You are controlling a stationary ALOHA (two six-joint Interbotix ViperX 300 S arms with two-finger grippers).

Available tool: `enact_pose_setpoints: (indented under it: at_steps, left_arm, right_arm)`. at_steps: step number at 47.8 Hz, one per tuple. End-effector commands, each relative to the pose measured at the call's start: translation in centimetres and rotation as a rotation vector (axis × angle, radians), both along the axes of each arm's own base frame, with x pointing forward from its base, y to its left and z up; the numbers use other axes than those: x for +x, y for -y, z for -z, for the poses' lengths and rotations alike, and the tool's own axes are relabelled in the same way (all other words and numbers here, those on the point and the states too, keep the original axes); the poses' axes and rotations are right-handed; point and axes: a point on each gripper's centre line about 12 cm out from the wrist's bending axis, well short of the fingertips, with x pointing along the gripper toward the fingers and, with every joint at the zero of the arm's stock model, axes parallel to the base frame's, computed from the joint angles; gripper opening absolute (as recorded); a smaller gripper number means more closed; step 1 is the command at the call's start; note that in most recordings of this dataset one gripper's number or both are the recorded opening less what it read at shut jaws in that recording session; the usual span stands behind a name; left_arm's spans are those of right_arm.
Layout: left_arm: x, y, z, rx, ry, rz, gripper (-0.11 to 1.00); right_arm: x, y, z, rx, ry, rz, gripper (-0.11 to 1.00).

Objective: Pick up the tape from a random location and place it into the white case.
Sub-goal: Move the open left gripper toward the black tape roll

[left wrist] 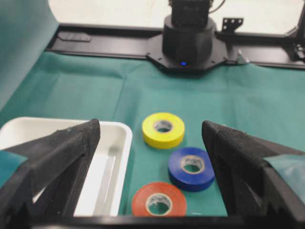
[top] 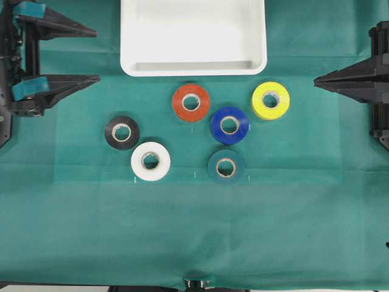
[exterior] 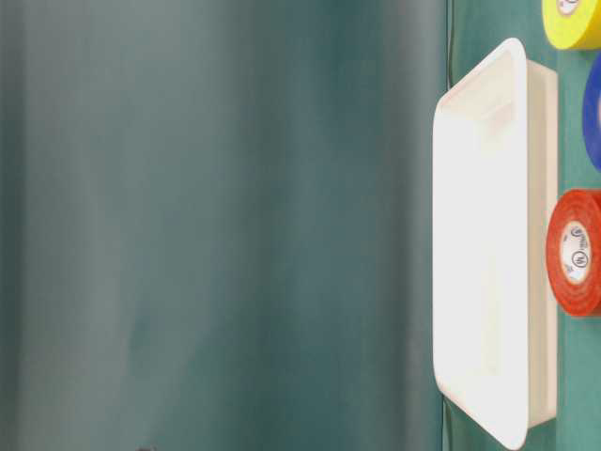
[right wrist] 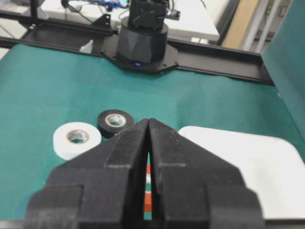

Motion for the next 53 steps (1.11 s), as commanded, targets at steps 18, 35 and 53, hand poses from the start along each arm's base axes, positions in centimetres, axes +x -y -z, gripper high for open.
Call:
enact_pose_setpoints:
  at_steps: [18, 35, 53]
  left_arm:
    - [0.8, -0.3, -0.8, -0.02, -0.07, -0.01, 1.0]
    - [1.3, -0.4, -0.6, -0.137, -0.448, -0.034, 1.0]
    - [3.8, -1.1, 0.9, -0.192, -0.85, -0.075, 1.0]
  right_arm:
    - [0.3, 0.0, -1.1, 0.0, 0.021, 0.0, 0.0]
    - [0.3, 0.0, -0.9, 0.0, 0.006, 0.0, 0.0]
    - [0.3, 0.0, -0.7, 0.002, -0.015, 0.0, 0.0]
